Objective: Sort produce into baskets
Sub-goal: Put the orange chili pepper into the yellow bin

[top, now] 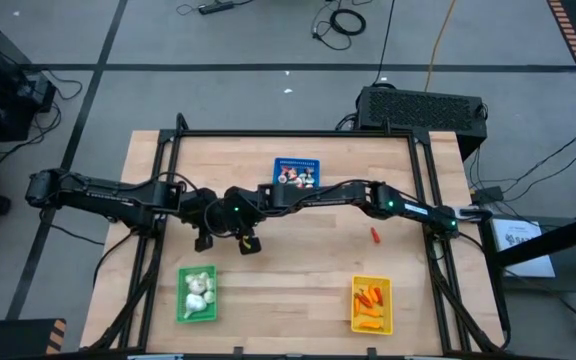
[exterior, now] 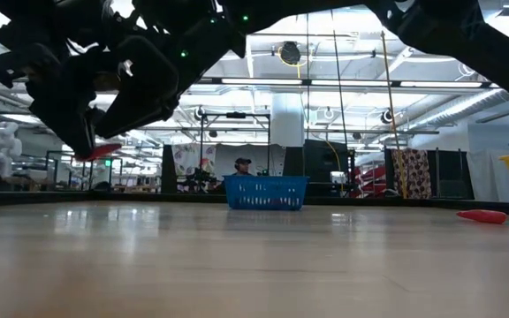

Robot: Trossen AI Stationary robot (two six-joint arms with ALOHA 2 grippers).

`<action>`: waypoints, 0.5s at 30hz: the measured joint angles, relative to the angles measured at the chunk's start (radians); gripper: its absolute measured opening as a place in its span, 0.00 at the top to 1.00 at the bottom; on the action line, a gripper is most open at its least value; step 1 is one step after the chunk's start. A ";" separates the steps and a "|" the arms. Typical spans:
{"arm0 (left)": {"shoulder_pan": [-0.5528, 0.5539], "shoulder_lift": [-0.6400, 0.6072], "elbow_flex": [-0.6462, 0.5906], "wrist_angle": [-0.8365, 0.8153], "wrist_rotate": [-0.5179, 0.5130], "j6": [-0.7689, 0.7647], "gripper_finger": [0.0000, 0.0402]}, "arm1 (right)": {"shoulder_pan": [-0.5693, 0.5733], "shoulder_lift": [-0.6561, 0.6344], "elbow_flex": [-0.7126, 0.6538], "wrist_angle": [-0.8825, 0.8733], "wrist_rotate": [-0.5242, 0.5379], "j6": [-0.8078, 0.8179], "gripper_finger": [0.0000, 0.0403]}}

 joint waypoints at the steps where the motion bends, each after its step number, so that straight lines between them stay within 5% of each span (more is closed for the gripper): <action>1: 0.000 0.000 0.000 0.003 0.004 0.010 0.91 | 0.000 0.000 0.000 -0.001 -0.001 -0.003 0.72; 15: 0.006 0.023 0.004 -0.070 -0.179 -0.108 0.91 | -0.018 -0.050 -0.004 -0.120 0.030 -0.023 0.72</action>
